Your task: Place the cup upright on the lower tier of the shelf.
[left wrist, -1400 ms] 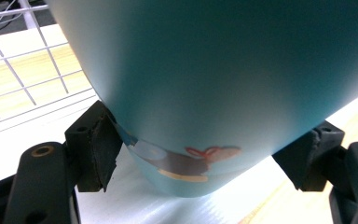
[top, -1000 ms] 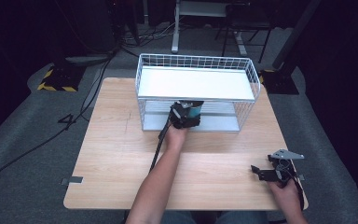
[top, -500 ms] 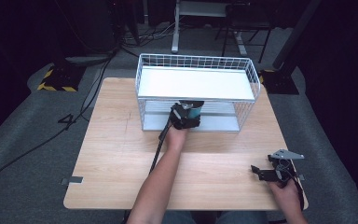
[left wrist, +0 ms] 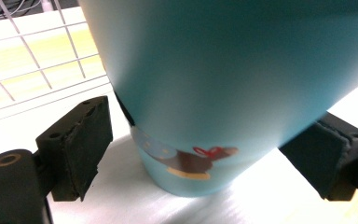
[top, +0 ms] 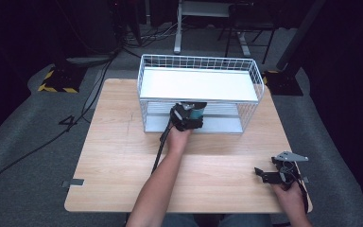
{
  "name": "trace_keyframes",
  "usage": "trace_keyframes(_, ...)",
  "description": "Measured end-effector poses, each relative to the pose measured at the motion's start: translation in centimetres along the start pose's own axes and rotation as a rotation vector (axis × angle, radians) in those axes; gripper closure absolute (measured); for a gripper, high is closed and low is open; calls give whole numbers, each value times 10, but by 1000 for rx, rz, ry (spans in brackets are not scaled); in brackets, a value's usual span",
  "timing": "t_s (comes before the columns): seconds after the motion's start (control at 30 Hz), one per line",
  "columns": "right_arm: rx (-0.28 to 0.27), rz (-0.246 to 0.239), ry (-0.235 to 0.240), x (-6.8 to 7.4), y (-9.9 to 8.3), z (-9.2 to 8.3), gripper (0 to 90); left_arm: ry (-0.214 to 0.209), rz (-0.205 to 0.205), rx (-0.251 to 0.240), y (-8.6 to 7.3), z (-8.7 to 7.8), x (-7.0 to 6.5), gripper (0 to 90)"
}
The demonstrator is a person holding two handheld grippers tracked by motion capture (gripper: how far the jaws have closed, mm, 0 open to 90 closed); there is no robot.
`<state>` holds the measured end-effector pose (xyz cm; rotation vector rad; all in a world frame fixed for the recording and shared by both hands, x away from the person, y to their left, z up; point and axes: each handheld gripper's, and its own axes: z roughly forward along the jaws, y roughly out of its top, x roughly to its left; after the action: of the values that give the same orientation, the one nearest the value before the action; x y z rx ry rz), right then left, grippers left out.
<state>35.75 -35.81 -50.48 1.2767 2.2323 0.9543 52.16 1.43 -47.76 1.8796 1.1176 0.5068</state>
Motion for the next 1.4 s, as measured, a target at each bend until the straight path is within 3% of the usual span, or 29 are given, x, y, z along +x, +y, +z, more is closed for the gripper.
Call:
trace_keyframes(0.13,0,0,0,0,0,0,84,-8,23,-1,0,-10,2,123)
trace_keyframes(0.17,0,1,0,0,0,0,84,54,-18,-5,-1,-15,-1,119)
trace_keyframes(0.2,0,1,0,0,0,0,84,-6,25,-7,0,-17,3,119)
trace_keyframes(0.23,0,1,0,0,0,0,84,-6,25,-7,0,-17,3,119)
trace_keyframes(0.27,0,1,1,0,0,0,84,-44,51,-10,1,-18,6,121)
trace_keyframes(0.37,0,1,1,0,0,0,84,-1,21,-21,1,-31,5,121)
trace_keyframes(0.43,0,1,1,0,0,0,84,-25,32,-28,0,-39,5,120)
trace_keyframes(0.63,0,1,3,0,0,0,84,-27,39,-35,-6,-56,1,120)
trace_keyframes(0.87,-1,-1,6,0,1,1,84,-51,62,-57,-16,-91,1,119)
trace_keyframes(1.1,-1,-10,13,-1,1,1,84,-70,45,-62,-22,-122,1,119)
trace_keyframes(1.4,-1,-10,13,-1,1,1,84,-124,14,-68,-31,-165,3,119)
